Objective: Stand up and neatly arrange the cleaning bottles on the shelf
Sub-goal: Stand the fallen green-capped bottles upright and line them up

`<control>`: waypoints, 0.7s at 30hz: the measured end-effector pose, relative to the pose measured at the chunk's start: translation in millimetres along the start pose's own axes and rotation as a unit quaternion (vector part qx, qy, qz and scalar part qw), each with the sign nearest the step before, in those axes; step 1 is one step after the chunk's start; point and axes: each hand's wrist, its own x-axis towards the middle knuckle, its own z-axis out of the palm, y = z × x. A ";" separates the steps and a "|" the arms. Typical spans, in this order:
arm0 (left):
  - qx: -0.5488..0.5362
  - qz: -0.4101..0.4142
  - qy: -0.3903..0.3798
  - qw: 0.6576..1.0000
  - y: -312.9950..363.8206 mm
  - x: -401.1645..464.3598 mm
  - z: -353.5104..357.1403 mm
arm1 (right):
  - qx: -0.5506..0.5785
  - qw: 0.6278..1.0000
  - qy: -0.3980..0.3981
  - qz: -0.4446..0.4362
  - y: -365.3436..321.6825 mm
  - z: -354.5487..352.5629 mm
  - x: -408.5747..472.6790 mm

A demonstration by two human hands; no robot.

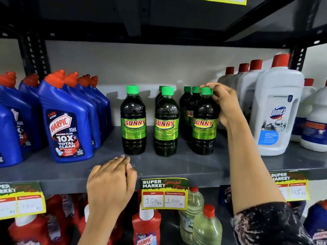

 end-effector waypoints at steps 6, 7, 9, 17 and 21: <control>0.001 0.000 0.006 1.000 0.0 -0.2 0.3 | 0.102 0.994 -0.001 0.025 6.3 -7.3 13.8; 0.000 -0.001 0.006 1.000 -0.2 -0.3 0.5 | 0.108 0.994 -0.003 0.026 7.3 -7.6 15.0; -0.001 0.000 0.006 1.000 -0.3 -0.1 1.1 | 0.120 0.992 -0.012 0.024 8.6 -7.3 15.6; 0.006 0.003 0.001 1.000 -0.8 -1.4 0.8 | 0.104 0.994 -0.006 -0.042 4.7 -2.7 7.3; 0.000 -0.003 -0.029 1.000 -1.5 -0.8 -6.1 | 0.058 0.995 0.017 -0.081 2.8 -2.5 5.2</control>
